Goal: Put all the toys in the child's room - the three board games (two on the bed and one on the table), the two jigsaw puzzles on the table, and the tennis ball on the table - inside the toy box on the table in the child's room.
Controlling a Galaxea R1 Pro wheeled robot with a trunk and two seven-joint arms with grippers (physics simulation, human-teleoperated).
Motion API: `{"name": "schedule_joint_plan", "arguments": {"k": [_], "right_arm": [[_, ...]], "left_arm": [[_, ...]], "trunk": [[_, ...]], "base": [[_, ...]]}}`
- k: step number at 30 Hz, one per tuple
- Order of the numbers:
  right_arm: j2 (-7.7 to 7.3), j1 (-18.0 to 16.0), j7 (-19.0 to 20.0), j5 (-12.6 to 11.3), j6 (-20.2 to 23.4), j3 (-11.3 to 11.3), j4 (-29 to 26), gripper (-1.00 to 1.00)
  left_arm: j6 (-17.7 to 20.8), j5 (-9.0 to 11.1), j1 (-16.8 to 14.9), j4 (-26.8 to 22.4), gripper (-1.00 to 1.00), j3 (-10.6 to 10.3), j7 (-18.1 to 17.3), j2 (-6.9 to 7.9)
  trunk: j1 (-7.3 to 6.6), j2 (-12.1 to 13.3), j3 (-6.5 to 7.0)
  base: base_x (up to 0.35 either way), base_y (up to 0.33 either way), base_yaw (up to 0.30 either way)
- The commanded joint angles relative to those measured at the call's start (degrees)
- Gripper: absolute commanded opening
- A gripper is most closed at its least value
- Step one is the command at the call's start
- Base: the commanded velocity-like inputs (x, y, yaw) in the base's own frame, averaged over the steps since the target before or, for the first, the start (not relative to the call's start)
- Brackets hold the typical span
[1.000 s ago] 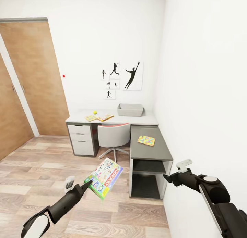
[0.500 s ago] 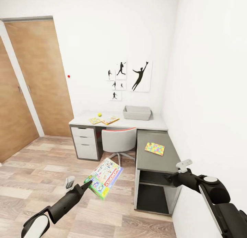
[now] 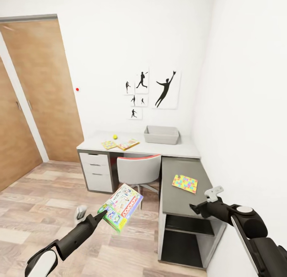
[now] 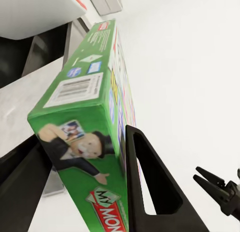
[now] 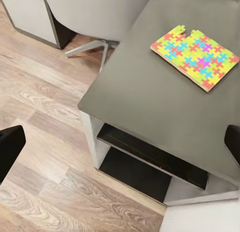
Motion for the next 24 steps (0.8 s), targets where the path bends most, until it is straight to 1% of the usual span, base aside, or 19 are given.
{"name": "schedule_joint_plan", "arguments": {"k": [1, 6, 9, 17, 24], "right_arm": [[0.0, 0.0, 0.6, 0.6, 0.2, 0.0, -0.1, 1.0], [0.0, 0.0, 0.6, 0.6, 0.2, 0.0, -0.1, 1.0], [0.0, 0.0, 0.6, 0.6, 0.2, 0.0, -0.1, 1.0], [0.0, 0.1, 0.6, 0.6, 0.1, 0.0, -0.1, 1.0], [0.0, 0.3, 0.6, 0.6, 0.1, 0.0, -0.1, 1.0]], "left_arm": [[0.3, 0.6, 0.0, 0.0, -1.0, 0.0, 0.0, 0.04], [0.3, 0.7, 0.0, 0.0, -1.0, 0.0, 0.0, 0.02], [0.3, 0.7, 0.0, 0.0, -1.0, 0.0, 0.0, 0.03], [0.3, 0.7, 0.0, 0.0, -1.0, -0.1, 0.0, 0.03], [0.3, 0.9, 0.0, 0.0, -1.0, -0.1, -0.3, 0.02]], "trunk": [[0.07, -0.1, -0.1], [0.07, -0.1, -0.1], [0.07, -0.1, -0.1], [0.07, -0.1, -0.1], [0.07, -0.1, -0.1]], "base": [[0.344, 0.0, 0.0], [0.343, -0.008, 0.005], [0.343, -0.061, 0.152], [0.323, -0.136, 0.266], [0.078, -0.051, 0.287]]}}
